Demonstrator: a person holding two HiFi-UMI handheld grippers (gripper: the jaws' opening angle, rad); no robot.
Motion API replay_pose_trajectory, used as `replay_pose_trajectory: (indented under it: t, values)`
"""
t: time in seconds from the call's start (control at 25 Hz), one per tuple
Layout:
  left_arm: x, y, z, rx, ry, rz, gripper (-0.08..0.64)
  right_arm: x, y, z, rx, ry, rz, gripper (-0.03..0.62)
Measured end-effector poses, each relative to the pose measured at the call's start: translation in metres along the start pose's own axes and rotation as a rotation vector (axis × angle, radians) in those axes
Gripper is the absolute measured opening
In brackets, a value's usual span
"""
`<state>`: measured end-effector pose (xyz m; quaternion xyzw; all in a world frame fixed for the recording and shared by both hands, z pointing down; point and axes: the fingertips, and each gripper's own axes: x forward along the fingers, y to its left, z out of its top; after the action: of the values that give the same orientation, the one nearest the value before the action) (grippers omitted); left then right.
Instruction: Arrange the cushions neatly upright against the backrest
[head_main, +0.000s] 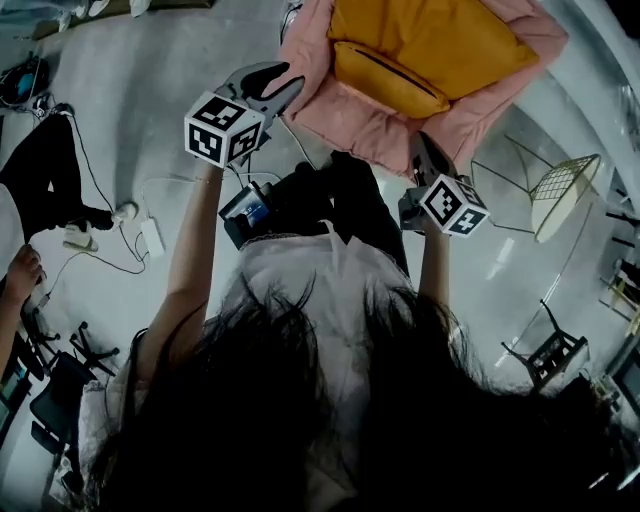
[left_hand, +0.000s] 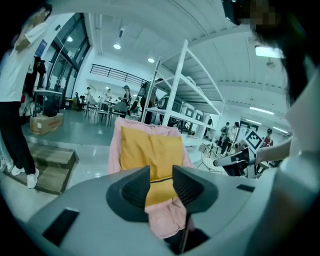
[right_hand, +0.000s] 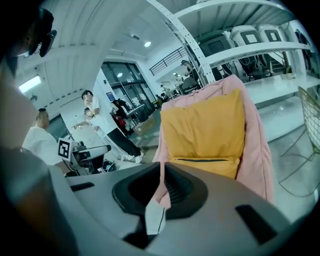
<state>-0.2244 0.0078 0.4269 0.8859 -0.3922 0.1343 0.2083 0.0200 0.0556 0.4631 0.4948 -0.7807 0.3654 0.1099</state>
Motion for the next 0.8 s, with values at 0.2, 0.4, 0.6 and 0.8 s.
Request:
replay_pose_trajectory:
  t: [0.2,0.4,0.6,0.8]
  values:
    - [-0.005,-0.029,-0.001,0.041,0.019,-0.02,0.123,-0.026,0.034,-0.002,-0.025,-0.005,0.044,0.038]
    - [-0.011,-0.067,-0.004,0.011,-0.011,-0.02,0.115,-0.048,0.027,-0.007,-0.055,-0.004,0.051,0.038]
    - [-0.004,-0.102,0.002,-0.015,-0.027,-0.012,0.112,-0.064,0.021,0.003,-0.063,-0.018,0.094,0.038]
    - [-0.003,-0.142,0.005,-0.014,-0.067,0.008,0.112,-0.087,0.013,-0.007,-0.111,-0.012,0.124,0.038]
